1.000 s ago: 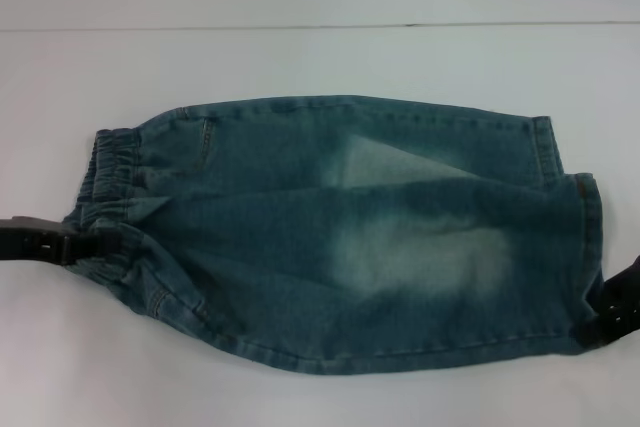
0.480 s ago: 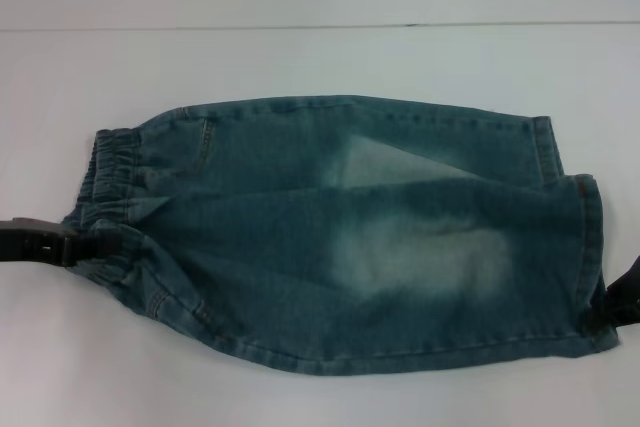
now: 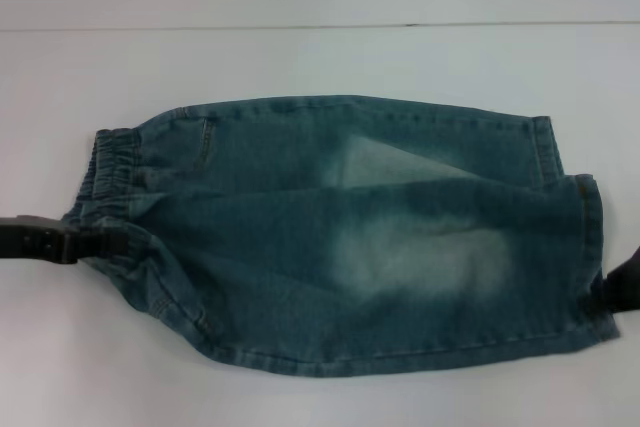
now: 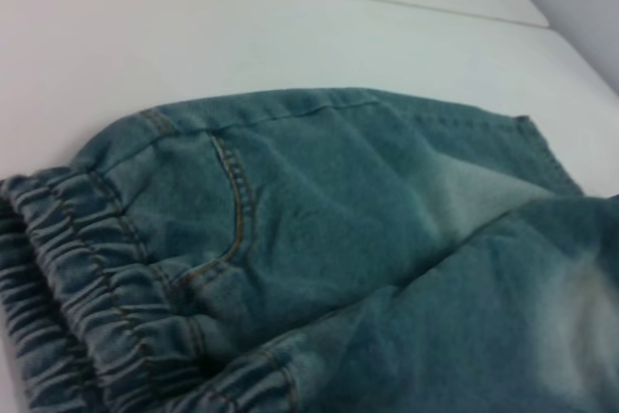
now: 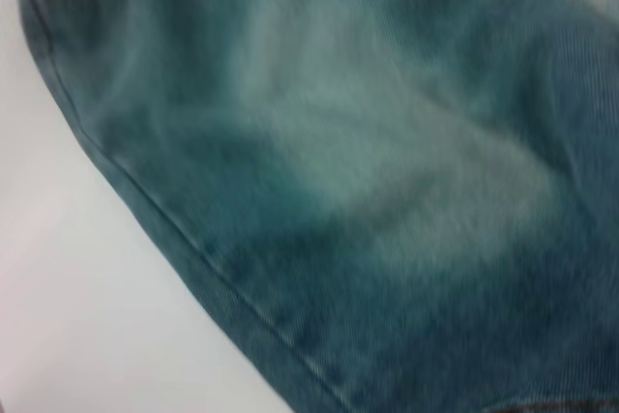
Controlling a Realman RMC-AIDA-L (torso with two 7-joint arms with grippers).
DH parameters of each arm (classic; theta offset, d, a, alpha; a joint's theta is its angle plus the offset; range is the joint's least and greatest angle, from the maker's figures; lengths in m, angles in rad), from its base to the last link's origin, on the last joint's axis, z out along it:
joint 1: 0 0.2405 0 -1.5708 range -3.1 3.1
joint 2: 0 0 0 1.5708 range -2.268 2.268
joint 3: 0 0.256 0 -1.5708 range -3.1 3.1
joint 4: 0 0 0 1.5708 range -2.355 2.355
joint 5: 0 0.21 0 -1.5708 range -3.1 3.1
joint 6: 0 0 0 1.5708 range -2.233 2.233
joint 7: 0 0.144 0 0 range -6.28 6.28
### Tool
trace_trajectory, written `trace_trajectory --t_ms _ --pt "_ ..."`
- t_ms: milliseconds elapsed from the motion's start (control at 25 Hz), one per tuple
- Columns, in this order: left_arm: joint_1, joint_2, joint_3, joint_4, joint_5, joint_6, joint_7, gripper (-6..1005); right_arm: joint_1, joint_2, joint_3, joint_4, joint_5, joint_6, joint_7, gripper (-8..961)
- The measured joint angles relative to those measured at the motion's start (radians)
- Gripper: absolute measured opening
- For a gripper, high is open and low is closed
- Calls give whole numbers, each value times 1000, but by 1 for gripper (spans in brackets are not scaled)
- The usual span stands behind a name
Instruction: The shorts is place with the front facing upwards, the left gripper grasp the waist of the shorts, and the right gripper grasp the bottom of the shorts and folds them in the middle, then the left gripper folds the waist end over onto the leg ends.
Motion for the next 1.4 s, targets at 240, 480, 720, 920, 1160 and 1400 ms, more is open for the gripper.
trace_trajectory --t_ms 240,480,720,920,1160,1400 --pt "-26 38 -76 -5 -2 47 -100 115 -25 -21 162 10 104 -62 -64 38" --pt "-41 53 -153 -17 -3 12 -158 116 -81 -8 213 39 319 0 -20 39" --pt "-53 56 -190 -75 -13 -106 -198 118 -123 25 246 90 486 127 14 39" --pt "-61 54 -194 -128 -20 -194 -203 120 -148 66 248 103 574 315 21 38" --pt "-61 46 -189 -160 -87 -268 -184 122 -138 111 240 104 576 453 -39 38" --pt "-62 31 -171 -174 -130 -343 -156 124 -129 126 244 104 626 505 -92 37"
